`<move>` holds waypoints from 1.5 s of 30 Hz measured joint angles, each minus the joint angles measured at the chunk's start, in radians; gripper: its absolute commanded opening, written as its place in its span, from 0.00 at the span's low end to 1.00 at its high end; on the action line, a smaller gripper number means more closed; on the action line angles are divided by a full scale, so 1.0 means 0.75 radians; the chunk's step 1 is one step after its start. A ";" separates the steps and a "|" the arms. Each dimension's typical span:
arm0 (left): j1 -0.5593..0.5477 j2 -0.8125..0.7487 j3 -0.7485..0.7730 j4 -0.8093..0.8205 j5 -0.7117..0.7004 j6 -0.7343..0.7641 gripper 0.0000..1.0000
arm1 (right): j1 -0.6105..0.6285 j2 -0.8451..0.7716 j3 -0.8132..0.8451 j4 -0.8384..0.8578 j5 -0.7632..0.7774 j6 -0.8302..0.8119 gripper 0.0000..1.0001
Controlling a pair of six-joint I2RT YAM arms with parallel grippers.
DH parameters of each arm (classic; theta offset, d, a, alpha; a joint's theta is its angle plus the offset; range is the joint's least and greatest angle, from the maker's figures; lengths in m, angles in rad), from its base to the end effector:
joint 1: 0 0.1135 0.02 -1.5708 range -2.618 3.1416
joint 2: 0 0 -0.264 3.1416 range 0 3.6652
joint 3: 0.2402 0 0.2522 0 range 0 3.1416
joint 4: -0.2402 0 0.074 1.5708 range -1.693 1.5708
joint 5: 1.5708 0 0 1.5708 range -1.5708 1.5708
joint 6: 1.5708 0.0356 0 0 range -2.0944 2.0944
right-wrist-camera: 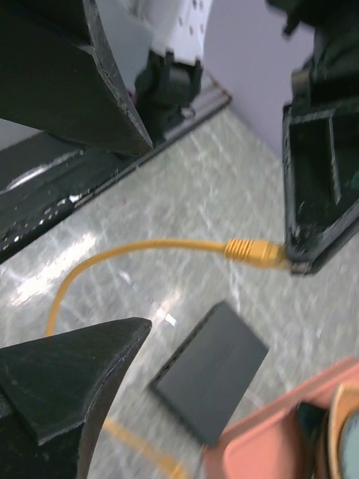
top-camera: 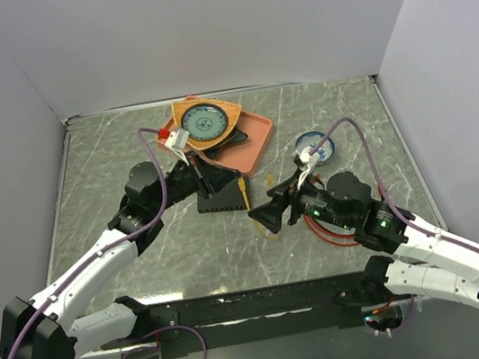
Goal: Insert the plug into the switch port
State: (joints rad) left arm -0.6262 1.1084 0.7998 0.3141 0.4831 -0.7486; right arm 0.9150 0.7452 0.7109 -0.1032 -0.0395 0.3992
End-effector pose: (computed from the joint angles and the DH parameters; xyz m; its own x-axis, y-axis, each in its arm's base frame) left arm 0.2005 -0.1654 0.3331 -0.6061 -0.3054 -0.7344 0.6590 0.3240 -0.6787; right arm 0.1095 0.1446 0.3291 -0.3941 0.1247 -0.9106 -0.7192 0.5751 0.3900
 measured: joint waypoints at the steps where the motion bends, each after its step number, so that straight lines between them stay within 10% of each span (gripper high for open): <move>1: 0.000 -0.003 -0.008 0.022 0.015 -0.001 0.01 | -0.008 -0.002 -0.007 0.025 -0.033 -0.001 0.91; 22: 0.000 -0.075 -0.081 0.365 0.302 -0.047 0.01 | -0.090 0.086 -0.044 0.379 -0.320 0.058 0.54; 27: 0.000 -0.077 -0.081 0.385 0.313 -0.051 0.01 | -0.096 0.120 -0.044 0.415 -0.380 0.078 0.01; 30: 0.000 -0.076 -0.081 0.385 0.314 -0.052 0.02 | -0.095 0.130 -0.041 0.426 -0.405 0.072 0.00; 45: 0.000 -0.193 -0.082 0.245 0.160 0.013 0.84 | -0.096 0.130 0.089 0.100 -0.216 -0.011 0.00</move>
State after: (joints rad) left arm -0.6262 0.9634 0.7383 0.4976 0.6033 -0.7387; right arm 0.8433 0.8429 0.7773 -0.0284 -0.2012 0.3908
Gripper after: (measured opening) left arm 0.771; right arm 0.026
